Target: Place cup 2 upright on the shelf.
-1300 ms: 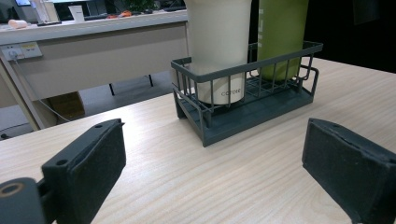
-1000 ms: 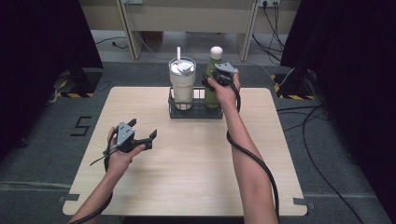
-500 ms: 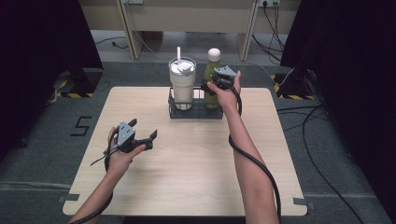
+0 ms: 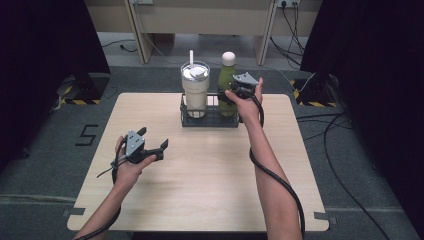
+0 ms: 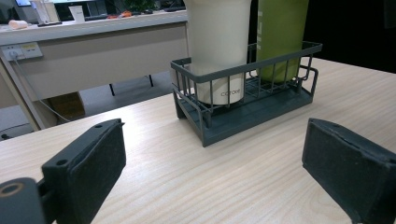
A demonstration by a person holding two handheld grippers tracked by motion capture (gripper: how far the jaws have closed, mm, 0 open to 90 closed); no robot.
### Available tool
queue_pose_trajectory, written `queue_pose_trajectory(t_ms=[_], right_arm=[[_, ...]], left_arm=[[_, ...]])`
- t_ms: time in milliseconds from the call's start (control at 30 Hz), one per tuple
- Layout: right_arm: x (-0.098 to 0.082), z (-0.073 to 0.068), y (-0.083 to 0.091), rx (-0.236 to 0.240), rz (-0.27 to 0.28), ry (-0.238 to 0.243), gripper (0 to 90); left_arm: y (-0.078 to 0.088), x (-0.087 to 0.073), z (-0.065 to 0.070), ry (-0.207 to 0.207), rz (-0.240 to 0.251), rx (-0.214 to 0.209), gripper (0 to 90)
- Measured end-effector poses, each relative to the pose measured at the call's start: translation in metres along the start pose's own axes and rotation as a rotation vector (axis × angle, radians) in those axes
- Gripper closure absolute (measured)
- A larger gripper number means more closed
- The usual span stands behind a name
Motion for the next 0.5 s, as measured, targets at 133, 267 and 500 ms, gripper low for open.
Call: queue_pose_trajectory(t_ms=[133, 267, 500], right_arm=[[-0.002, 0.002, 0.006, 0.0, 0.002, -0.004, 8.4], [-0.003, 0.002, 0.013, 0.004, 0.005, -0.004, 8.5], [-0.006, 0.004, 0.024, 0.004, 0.012, -0.01, 8.8]], left_arm=[[0.0, 0.001, 0.0, -0.002, 0.0, 0.001, 5.5], [0.0, 0.001, 0.0, -0.003, 0.001, 0.002, 5.5], [0.0, 0.002, 0.001, -0.003, 0.005, 0.003, 5.5]])
Point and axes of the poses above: each handheld gripper's, and its own axes: y roughly backward along the jaws, x roughly out of its top, z roughly to its right, the point moved 6 cm from there along -y, roughly forward along the jaws, and after that the axes turned 5 degrees about z, right-handed, at the moved point
